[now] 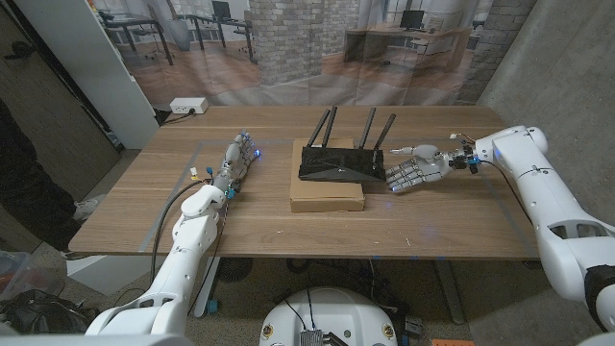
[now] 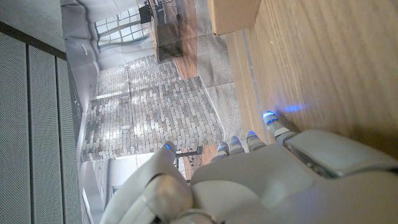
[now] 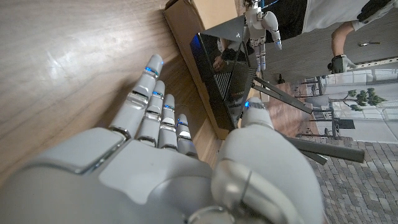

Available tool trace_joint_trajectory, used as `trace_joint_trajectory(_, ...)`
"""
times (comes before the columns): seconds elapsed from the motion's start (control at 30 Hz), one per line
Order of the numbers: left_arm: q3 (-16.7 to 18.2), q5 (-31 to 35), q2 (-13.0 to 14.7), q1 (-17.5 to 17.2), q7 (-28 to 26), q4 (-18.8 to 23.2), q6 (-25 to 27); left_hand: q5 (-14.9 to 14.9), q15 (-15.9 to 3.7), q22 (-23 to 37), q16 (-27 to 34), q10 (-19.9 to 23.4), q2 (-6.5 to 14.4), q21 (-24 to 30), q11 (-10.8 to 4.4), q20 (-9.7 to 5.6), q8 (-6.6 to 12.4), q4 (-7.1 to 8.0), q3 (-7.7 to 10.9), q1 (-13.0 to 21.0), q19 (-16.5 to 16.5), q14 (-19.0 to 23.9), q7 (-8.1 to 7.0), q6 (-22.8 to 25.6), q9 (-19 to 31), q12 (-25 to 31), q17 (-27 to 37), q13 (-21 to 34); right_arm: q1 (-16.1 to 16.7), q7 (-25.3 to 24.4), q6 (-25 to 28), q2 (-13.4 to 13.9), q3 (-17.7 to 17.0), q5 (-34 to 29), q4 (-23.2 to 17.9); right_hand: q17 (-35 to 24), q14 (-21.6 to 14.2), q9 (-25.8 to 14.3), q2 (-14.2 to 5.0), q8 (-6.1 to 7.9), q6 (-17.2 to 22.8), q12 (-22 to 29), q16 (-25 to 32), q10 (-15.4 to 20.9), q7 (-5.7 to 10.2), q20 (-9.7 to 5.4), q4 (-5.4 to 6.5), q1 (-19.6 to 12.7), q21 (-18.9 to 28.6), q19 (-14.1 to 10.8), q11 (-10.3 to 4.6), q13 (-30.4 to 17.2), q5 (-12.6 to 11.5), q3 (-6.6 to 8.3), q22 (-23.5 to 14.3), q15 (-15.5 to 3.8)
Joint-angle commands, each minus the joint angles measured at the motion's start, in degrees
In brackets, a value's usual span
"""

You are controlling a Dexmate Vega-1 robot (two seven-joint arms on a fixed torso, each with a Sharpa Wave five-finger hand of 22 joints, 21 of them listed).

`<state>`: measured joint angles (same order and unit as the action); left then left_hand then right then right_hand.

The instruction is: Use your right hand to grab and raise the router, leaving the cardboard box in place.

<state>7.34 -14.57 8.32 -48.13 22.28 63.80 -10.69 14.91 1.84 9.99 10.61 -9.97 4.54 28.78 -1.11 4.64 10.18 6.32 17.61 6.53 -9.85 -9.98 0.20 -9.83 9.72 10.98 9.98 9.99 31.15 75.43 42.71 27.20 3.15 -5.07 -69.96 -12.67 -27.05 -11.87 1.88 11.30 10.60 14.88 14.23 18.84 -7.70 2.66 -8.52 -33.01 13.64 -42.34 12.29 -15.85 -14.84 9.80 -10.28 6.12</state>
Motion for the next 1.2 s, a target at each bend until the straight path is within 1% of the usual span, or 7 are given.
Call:
trace_joint_trajectory(0.03,0.4,0.5,0.0,1.4,0.8,-1.9,0.0,0.2,0.40,0.3,-0.1,-4.9,0.3,-0.4,0.18,0.39,0.13,-0.05,-0.11,0.4,-4.1,-5.4,0.46,-5.0,0.1,0.1,0.1,0.3,-1.6,0.5,-0.8,-1.4,1.2,-1.8,2.4,-0.5,-0.7,-0.3,-0.01,0.51,0.6,0.8,0.4,0.9,-4.68,0.04,0.10,-0.5,0.1,-0.5,0.07,-0.2,-0.5,-0.25,-0.3,-0.01)
trace_joint_trajectory(0.17,0.6,0.8,0.0,2.1,1.2,-2.9,-0.2,0.3,0.42,0.3,-0.1,-5.0,0.3,-0.4,0.15,0.41,0.12,-0.07,-0.14,0.4,-4.1,-5.5,0.41,-5.0,0.1,0.1,0.1,0.3,-1.4,0.3,-0.6,-1.7,1.3,-2.4,1.9,-0.7,-1.4,-0.4,0.16,0.58,1.0,1.4,0.7,1.7,-4.69,0.05,0.27,-0.6,0.2,-0.9,0.02,-0.5,-0.7,-0.55,-0.3,0.01)
trace_joint_trajectory(0.57,1.2,1.1,-0.1,2.9,2.5,-4.4,-0.7,0.3,0.39,0.4,-0.1,-5.0,0.3,-0.6,0.28,0.43,0.09,-0.09,-0.19,0.4,-4.1,-5.6,0.44,-5.1,0.1,0.1,0.1,0.3,1.3,-1.5,1.9,-2.1,1.2,-3.8,-3.8,-1.3,-1.9,-0.5,1.08,0.76,2.1,2.2,0.8,2.4,-4.66,0.11,0.58,-0.5,0.3,-1.4,0.05,-0.9,-1.1,-1.51,-0.4,0.01)
trace_joint_trajectory(0.67,1.5,1.1,-0.2,2.9,2.7,-4.4,-0.7,0.3,0.39,0.4,-0.1,-5.1,0.3,-0.7,0.31,0.42,0.06,-0.09,-0.21,0.4,-4.1,-5.6,0.42,-5.2,0.1,0.1,0.1,0.3,1.7,-1.9,2.6,-2.2,1.5,-4.2,-5.1,-1.6,-3.2,-0.6,1.32,0.92,2.9,2.9,1.3,3.2,-4.65,0.24,0.78,-0.5,0.5,-2.2,0.01,-1.2,-1.6,-1.98,-0.4,0.04)
trace_joint_trajectory(0.8,1.9,1.1,-0.1,2.8,3.0,-4.6,-0.9,0.3,0.44,0.4,-0.1,-5.1,0.2,-0.7,0.26,0.39,0.06,-0.11,-0.24,0.4,-4.1,-5.6,0.41,-5.3,0.1,0.1,0.1,0.3,2.2,-2.5,3.5,-2.3,2.0,-4.7,-6.6,-2.1,-4.3,-0.8,1.46,1.13,4.0,3.8,1.7,4.1,-4.63,0.24,0.90,-0.8,0.7,-3.0,0.01,-1.6,-2.1,-2.43,-0.4,-0.54)
trace_joint_trajectory(1.03,2.3,1.1,-0.2,2.9,3.4,-5.1,-0.9,0.3,0.53,0.4,-0.1,-5.2,0.2,-0.9,0.23,0.40,0.06,-0.13,-0.29,0.4,-4.1,-5.6,0.41,-5.3,0.1,0.1,0.1,0.3,2.2,-2.6,4.4,-2.5,3.3,-5.1,-7.2,-2.5,-5.1,-0.9,1.60,1.21,4.8,4.4,1.9,4.6,-4.63,0.20,0.96,-1.1,0.9,-3.9,0.00,-1.9,-2.6,-2.83,-0.5,-0.69)
trace_joint_trajectory(1.2,2.6,1.2,-0.1,3.1,3.6,-5.6,-1.0,0.3,0.54,0.4,-0.1,-5.2,0.2,-0.9,0.31,0.41,0.06,-0.15,-0.32,0.5,-4.1,-5.7,0.45,-5.4,0.1,0.1,0.1,0.3,1.9,-2.6,4.5,-2.7,4.1,-5.4,-7.0,-3.0,-6.6,-1.1,1.67,1.27,5.6,5.4,2.4,5.5,-4.62,0.11,1.14,-1.4,1.4,-5.2,-0.03,-2.3,-3.1,-3.31,-0.5,-0.95)
